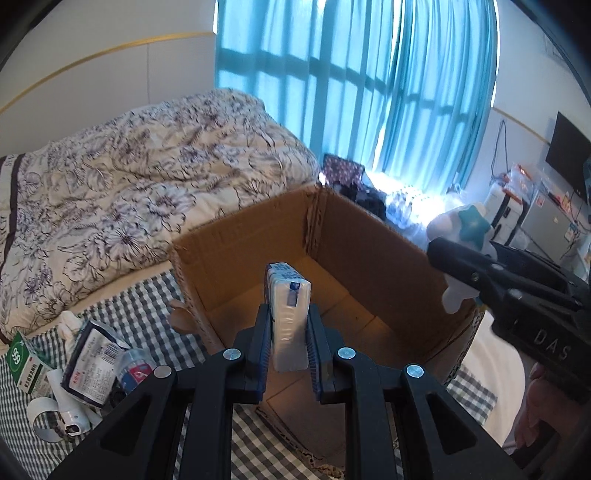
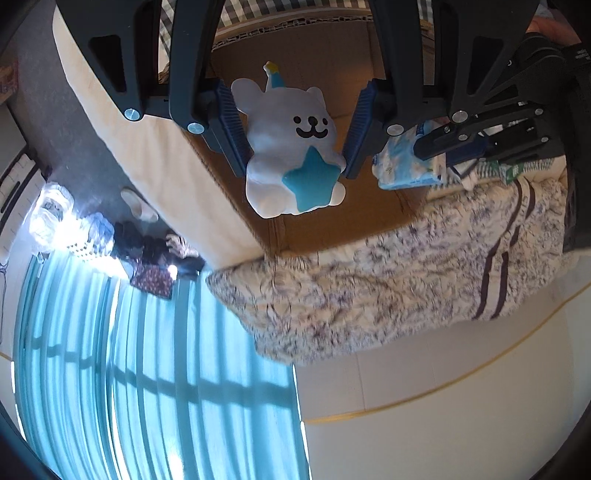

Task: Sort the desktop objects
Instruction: 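Carry the tissue pack and plush toy with both tools over the cardboard box, then open both tools to drop the tissue pack and plush toy into the box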

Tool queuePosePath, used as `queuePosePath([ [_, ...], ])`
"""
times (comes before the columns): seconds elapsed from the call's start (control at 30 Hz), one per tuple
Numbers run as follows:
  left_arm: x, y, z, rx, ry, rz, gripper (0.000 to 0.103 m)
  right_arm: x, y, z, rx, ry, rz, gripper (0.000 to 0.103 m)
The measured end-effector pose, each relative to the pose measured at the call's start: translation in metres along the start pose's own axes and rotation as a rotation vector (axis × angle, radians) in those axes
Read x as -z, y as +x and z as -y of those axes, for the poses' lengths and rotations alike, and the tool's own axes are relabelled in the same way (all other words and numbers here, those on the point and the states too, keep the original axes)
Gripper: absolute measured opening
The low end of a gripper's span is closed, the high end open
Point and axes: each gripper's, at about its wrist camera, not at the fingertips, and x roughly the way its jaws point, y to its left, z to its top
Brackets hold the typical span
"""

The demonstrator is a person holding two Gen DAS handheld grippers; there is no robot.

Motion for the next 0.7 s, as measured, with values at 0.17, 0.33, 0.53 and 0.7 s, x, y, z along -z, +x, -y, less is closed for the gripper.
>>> queuePosePath([
  [0.17,0.002,0.019,0.0,0.01,0.007,-0.061,0.018,0.009,0.02,0.002,0.024,-0.003,-0.088,0.051],
  [0.33,0.007,0.032,0.001,0.02,0.012,-0.108,0.018,0.015,0.031,0.002,0.059,-0.016,-0.135,0.051],
  [0.53,0.011,0.044,0.001,0.034,0.011,-0.152,0.018,0.021,0.042,0.002,0.073,-0.022,-0.183,0.051],
  [0.7,0.011,0.043,0.0,0.022,0.014,-0.142,0.028,0.019,0.04,0.001,0.068,-0.027,-0.169,0.054],
])
